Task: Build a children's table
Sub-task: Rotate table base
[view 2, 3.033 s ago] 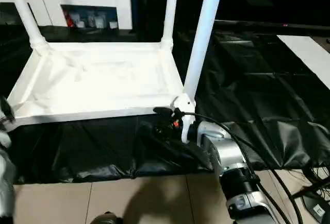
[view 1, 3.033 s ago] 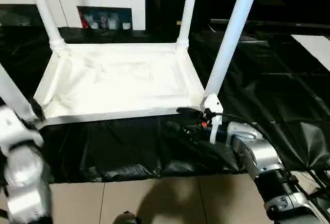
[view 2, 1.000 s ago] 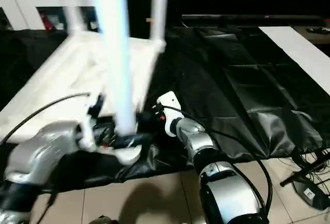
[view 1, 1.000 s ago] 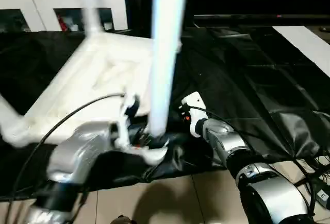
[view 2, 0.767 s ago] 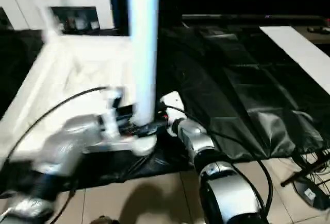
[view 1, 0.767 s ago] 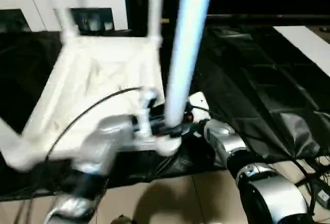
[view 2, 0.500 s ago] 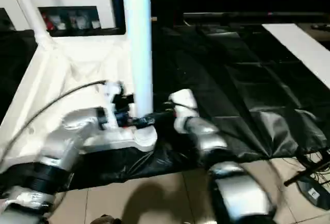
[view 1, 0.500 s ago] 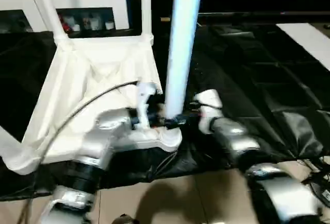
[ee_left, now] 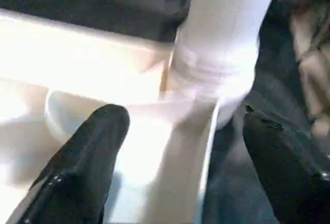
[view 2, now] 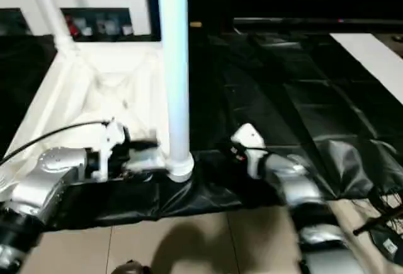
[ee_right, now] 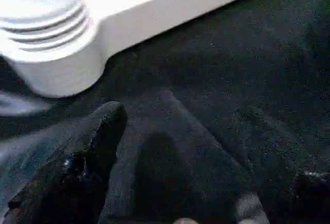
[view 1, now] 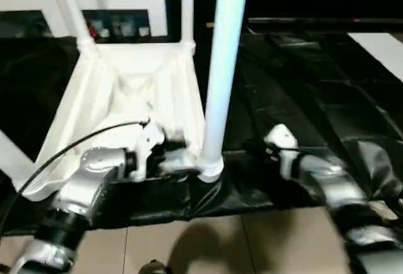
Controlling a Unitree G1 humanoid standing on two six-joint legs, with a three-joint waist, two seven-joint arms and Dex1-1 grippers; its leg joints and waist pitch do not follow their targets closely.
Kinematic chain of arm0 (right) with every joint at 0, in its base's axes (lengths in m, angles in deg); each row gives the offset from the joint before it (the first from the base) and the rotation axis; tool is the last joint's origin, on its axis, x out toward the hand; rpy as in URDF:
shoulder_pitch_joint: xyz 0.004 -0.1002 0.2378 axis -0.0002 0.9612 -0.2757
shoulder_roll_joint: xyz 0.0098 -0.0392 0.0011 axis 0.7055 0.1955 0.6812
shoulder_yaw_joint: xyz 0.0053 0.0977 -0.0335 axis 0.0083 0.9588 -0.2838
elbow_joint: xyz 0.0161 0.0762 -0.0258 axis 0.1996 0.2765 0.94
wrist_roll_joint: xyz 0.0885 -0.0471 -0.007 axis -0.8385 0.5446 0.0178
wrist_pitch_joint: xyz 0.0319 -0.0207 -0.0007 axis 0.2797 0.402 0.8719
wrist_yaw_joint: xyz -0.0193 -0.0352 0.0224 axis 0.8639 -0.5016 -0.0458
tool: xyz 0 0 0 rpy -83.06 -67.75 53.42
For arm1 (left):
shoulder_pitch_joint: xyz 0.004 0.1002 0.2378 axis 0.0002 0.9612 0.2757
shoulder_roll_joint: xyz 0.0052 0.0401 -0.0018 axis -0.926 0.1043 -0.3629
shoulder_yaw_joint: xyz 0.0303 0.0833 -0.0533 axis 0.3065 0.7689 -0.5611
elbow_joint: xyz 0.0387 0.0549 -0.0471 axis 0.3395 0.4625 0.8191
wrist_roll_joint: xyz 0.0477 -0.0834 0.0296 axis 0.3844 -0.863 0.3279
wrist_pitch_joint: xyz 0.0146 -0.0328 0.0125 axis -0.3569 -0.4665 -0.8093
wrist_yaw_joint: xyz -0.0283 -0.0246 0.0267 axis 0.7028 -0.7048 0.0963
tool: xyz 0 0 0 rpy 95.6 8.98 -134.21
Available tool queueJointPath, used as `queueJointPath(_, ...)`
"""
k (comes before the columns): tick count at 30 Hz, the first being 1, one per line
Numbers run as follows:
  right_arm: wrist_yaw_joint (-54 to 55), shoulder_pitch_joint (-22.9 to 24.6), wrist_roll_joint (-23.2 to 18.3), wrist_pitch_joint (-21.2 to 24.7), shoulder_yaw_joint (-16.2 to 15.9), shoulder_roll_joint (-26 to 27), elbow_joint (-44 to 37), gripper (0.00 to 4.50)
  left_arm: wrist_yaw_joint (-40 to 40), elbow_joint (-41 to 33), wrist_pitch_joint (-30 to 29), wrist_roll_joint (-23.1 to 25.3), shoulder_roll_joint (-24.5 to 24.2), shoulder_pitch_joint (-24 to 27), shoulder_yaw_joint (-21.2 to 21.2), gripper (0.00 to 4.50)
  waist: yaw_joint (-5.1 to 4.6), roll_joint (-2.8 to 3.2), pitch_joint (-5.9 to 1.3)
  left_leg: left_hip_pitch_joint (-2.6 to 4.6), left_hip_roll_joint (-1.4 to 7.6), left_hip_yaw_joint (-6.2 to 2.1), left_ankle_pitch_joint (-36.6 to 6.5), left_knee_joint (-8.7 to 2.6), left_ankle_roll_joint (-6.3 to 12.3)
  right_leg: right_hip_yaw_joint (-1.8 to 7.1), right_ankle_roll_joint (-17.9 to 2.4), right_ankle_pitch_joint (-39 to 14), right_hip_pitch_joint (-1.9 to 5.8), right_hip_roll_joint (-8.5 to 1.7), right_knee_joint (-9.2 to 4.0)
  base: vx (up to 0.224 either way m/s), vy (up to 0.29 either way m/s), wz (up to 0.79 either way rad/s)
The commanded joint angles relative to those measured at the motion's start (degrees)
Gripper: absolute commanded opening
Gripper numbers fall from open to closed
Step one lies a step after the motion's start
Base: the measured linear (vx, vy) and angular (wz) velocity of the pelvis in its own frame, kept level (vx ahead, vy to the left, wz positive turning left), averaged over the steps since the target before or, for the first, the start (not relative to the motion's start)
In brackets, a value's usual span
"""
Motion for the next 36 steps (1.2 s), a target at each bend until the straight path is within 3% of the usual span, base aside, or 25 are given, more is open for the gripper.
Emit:
queueJointPath(1,-1.7,0.5,-0.9,1.5,-0.6,-0.3,-2.2,4.01,0.1,1.5,0.0,1.8,-0.5,-0.9,0.4,3.74,0.15,0.37,-3.82,1.49,2.84,-1.31,-12.2,-4.3,1.22,2.75,-13.4,-5.4,2.24,-4.14,-3.92,0.0,0.0,0.0)
queueJointPath(5,-7.3,3.1,-2.8,8.1,-1.9,-3.2,-10.9,4.27,4.2,4.6,4.0,1.9,-1.4,-2.4,1.2,3.53,0.39,0.31,-3.7,1.39,2.82,-1.37,-12.2,-4.31,1.5,2.76,-13.5,-6.1,2.23,-4.18,-4.17,0.0,0.0,0.0)
queueJointPath(7,-8.6,3.8,-3.6,10.3,-2.5,-4.0,-13.8,4.48,4.9,6.5,5.3,2.2,-1.6,-3.3,1.4,3.32,0.48,0.6,-3.78,1.37,2.82,-1.44,-12.2,-4.31,1.48,2.71,-13.7,-5.6,2.24,-4.14,-4.05,0.0,0.0,0.0)
queueJointPath(10,-9.8,4.1,-4.3,12.2,-3.0,-4.7,-16.4,4.5,6.4,8.4,5.8,2.4,-1.8,-4.4,1.7,3.27,0.56,0.41,-3.79,1.49,2.85,-1.42,-12.5,-4.32,1.16,2.73,-13.7,-6.0,2.18,-4.26,-4.02,0.0,0.0,0.0)
queueJointPath(11,-10.0,4.0,-4.3,12.7,-3.0,-4.9,-16.9,4.5,6.8,9.2,6.0,2.6,-1.9,-4.9,1.7,2.97,0.57,0.21,-3.84,1.46,2.91,-1.43,-12.4,-4.31,1.12,2.74,-13.8,-5.8,2.21,-4.34,-3.99,0.0,0.0,0.0)
queueJointPath(18,-11.7,4.5,-5.4,16.9,-3.8,-5.6,-20.9,4.5,11.7,11.6,3.2,1.8,-2.7,-6.2,1.9,2.49,0.76,0.33,-4.0,1.36,2.81,-1.3,-9.6,-4.0,1.88,2.64,-15.0,-2.3,2.22,-4.35,-3.57,0.0,0.0,0.0)
queueJointPath(25,-11.5,4.7,-6.0,18.4,-4.0,-5.8,-22.2,4.5,12.3,13.6,2.5,2.8,-3.0,-6.7,2.5,1.98,0.7,0.35,-3.86,1.44,2.87,-1.39,-11.4,-4.2,0.77,2.68,-14.6,-5.0,2.19,-4.5,-3.84,0.0,0.0,0.0)
queueJointPath(33,-11.2,4.8,-6.1,20.0,-4.3,-5.5,-23.2,4.5,14.7,13.8,0.4,3.1,-3.1,-7.0,2.8,1.47,0.76,0.71,-4.06,1.36,2.86,-1.42,-10.1,-4.0,0.94,2.63,-15.4,-1.9,2.3,-4.52,-3.44,0.0,0.0,0.0)
queueJointPath(36,-11.1,4.8,-6.1,20.3,-4.3,-5.4,-23.4,4.5,15.0,13.9,-0.1,3.1,-3.2,-7.0,2.9,1.12,0.73,0.59,-4.0,1.43,2.84,-1.38,-11.0,-4.05,0.86,2.62,-15.3,-3.1,2.29,-4.52,-3.63,0.0,0.0,0.0)
